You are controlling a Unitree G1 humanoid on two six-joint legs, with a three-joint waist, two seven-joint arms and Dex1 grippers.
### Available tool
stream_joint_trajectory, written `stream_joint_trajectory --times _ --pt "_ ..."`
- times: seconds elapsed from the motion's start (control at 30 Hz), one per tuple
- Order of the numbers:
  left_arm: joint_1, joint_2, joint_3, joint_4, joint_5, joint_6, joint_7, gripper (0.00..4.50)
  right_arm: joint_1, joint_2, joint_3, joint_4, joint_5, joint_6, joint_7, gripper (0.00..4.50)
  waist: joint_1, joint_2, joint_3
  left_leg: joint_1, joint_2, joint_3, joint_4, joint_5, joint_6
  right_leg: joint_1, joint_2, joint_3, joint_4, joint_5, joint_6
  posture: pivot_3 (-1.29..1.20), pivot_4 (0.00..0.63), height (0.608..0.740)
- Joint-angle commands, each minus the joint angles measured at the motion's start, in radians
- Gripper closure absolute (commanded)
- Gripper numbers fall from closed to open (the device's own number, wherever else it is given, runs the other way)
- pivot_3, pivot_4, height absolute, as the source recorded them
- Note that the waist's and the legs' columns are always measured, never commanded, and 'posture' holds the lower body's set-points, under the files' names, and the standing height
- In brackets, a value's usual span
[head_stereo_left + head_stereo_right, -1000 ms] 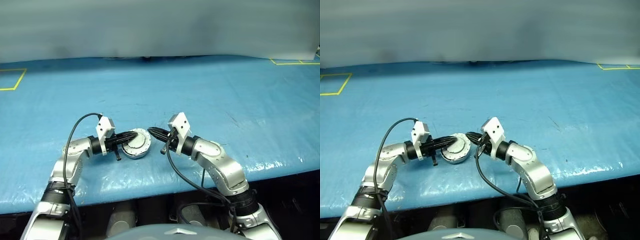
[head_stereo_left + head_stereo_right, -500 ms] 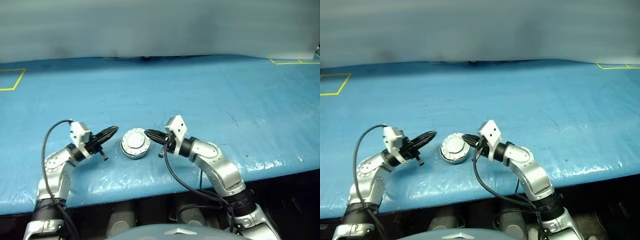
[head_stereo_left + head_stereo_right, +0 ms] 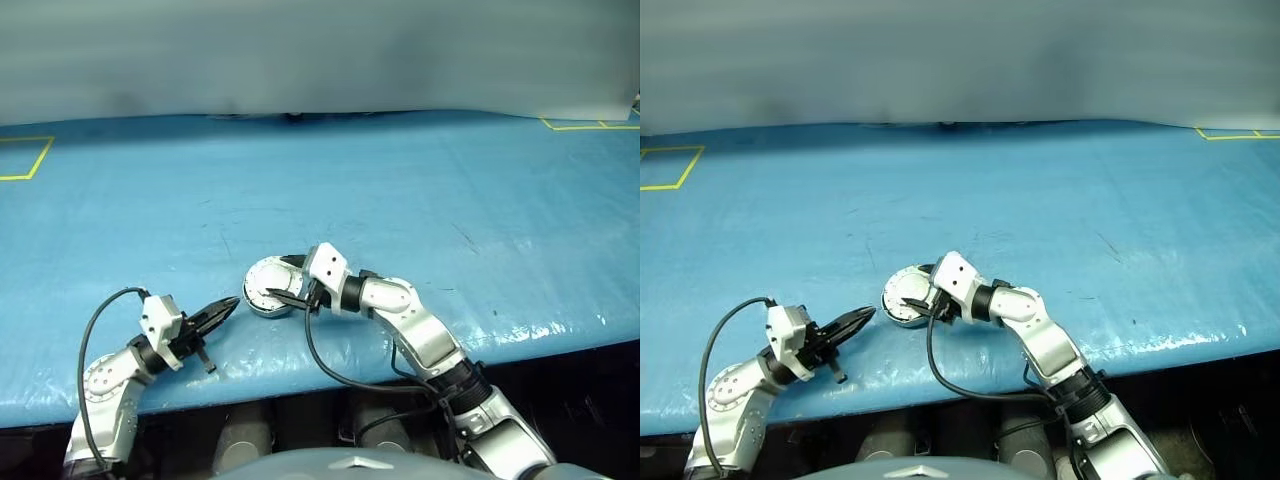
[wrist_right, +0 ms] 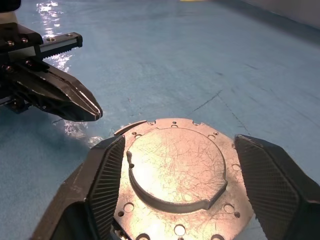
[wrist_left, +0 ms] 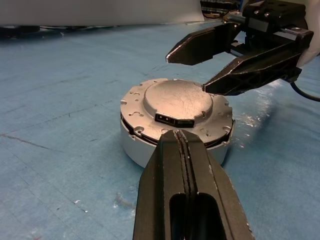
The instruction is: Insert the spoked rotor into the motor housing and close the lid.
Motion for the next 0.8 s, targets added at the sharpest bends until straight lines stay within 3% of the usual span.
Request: stream_joint_trajectory --times 0.03,0.63,0.73,0.8 --pt "0.004 -0.009 -0.011 -0.013 0.000 -0.020 0.011 4.50 -0.019 0.012 -0.001 0.001 -0.012 -0.027 0.007 0.01 0.000 0.000 0.000 0.000 0.000 0.000 0.000 0.000 0.000 0.000 0.000 0.000 0.000 0.000 0.000 0.00 0.150 0.740" --pt "0.034 0.000 -0.019 0.000 0.011 -0.056 0.013 4.50 -0.028 0.071 -0.010 0.116 -0.030 -0.035 -0.001 0.01 -0.001 0.000 0.000 0.001 0.001 0.000 0.000 0.000 0.000 -0.001 0.000 -0.001 0.000 0.000 -0.001 0.00 0.150 0.740" --pt "0.041 -0.003 -0.022 0.010 0.018 -0.076 0.016 4.50 -0.026 0.071 -0.009 0.117 -0.036 -0.037 -0.003 0.60 -0.001 0.000 0.000 0.001 0.001 0.000 0.000 0.000 0.000 -0.001 0.000 -0.001 0.000 0.000 -0.001 0.00 0.150 0.740" --pt "0.047 -0.004 -0.027 0.012 0.019 -0.081 0.018 4.50 -0.024 0.073 -0.011 0.105 -0.030 -0.029 0.000 1.24 -0.001 0.000 0.000 0.001 0.001 0.000 0.000 0.000 0.000 -0.001 0.000 -0.001 0.000 0.000 -0.001 0.00 0.150 0.740"
